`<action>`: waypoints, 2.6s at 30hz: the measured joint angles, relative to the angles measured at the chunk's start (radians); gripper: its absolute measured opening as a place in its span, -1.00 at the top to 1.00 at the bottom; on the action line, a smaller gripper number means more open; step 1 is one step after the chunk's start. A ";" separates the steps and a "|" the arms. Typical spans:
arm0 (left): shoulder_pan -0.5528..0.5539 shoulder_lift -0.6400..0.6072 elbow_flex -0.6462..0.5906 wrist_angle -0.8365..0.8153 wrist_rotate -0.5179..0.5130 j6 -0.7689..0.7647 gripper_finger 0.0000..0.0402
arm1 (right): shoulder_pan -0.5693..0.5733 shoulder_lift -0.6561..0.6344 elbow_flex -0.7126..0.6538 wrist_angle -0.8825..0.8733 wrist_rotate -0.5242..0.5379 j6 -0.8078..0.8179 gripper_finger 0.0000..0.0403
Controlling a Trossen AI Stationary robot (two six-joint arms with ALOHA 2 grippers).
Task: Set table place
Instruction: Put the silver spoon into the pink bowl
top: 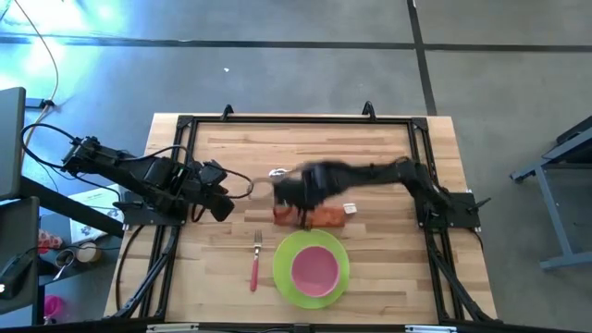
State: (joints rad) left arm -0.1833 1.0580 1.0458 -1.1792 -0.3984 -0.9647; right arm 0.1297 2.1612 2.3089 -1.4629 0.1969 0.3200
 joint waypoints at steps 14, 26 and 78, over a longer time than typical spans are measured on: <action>0.000 -0.116 0.000 -0.002 -0.055 0.028 1.00 | -0.304 0.002 0.000 -0.013 0.001 -0.226 0.35; 0.000 -0.201 0.000 -0.017 -0.201 -0.120 1.00 | -0.406 0.172 -0.001 0.144 -0.143 -0.588 0.16; 0.000 -0.201 0.000 -0.081 -0.189 -0.175 1.00 | -0.350 0.100 -0.001 -0.003 -0.081 -0.437 1.00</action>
State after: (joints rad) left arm -0.1833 0.8567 1.0462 -1.2602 -0.5873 -1.1398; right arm -0.2199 2.2612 2.3081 -1.4658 0.1161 -0.1173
